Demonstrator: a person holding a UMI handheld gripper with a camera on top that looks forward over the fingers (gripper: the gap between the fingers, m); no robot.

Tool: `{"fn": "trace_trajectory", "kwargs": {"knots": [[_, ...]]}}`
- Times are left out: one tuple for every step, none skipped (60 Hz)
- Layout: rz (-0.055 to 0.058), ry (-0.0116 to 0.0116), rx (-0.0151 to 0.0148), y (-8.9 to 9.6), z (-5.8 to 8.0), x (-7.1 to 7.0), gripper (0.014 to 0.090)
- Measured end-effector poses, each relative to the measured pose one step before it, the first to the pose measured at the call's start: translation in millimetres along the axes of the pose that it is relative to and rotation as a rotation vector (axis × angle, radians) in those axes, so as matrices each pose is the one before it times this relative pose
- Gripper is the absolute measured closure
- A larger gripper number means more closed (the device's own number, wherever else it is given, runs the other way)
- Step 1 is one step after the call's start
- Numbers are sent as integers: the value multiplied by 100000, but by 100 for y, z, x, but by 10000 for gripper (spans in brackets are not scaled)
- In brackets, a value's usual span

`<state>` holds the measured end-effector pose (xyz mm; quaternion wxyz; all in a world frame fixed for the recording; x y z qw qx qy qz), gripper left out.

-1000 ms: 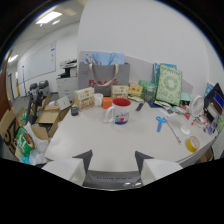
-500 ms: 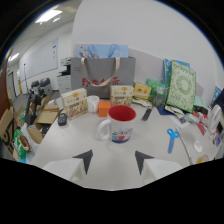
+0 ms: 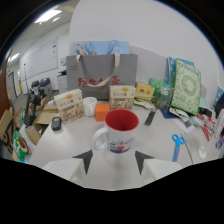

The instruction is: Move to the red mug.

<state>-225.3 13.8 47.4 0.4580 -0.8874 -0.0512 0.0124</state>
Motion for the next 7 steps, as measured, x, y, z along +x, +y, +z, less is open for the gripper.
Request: {"fn": "trace_trajectory", "kwargs": {"knots": [[-31, 7, 19, -9, -8, -11, 207], [-42, -11, 14, 4, -9, -16, 207], [-4, -5, 42, -7, 5, -38, 208], [40, -22, 25, -6, -4, -47, 206], [49, -61, -14, -13, 2, -38, 207], [22, -81, -37, 2, -7, -45, 206], [23, -73, -43, 9, -6, -48, 206]]}}
